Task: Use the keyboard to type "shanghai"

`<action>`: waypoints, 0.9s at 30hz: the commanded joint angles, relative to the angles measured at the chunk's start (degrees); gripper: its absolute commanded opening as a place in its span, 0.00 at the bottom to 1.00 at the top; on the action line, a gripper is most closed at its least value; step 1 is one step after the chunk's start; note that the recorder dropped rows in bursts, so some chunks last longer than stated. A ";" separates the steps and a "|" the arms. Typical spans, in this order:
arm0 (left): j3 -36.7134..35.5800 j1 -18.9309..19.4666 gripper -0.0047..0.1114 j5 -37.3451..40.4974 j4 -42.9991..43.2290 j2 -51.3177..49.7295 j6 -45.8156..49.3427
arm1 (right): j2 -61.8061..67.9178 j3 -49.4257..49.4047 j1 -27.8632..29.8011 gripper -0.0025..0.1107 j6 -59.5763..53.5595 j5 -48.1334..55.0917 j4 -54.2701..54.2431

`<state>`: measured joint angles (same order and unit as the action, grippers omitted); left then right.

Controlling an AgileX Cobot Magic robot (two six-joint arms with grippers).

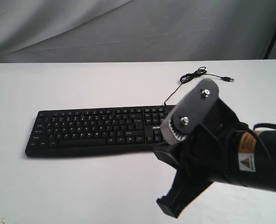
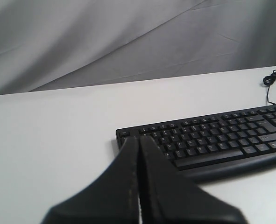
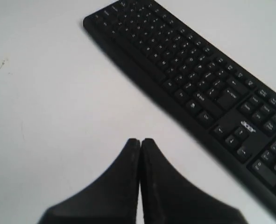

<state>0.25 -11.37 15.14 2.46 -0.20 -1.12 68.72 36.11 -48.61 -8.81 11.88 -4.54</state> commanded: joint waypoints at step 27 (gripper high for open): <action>-0.25 -0.23 0.04 -0.28 0.04 0.20 -0.16 | -68.72 -36.11 21.98 0.02 1.55 -4.07 0.75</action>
<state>0.25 -11.37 15.14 2.46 -0.20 -1.12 0.39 0.22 -27.04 -7.12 7.11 -5.26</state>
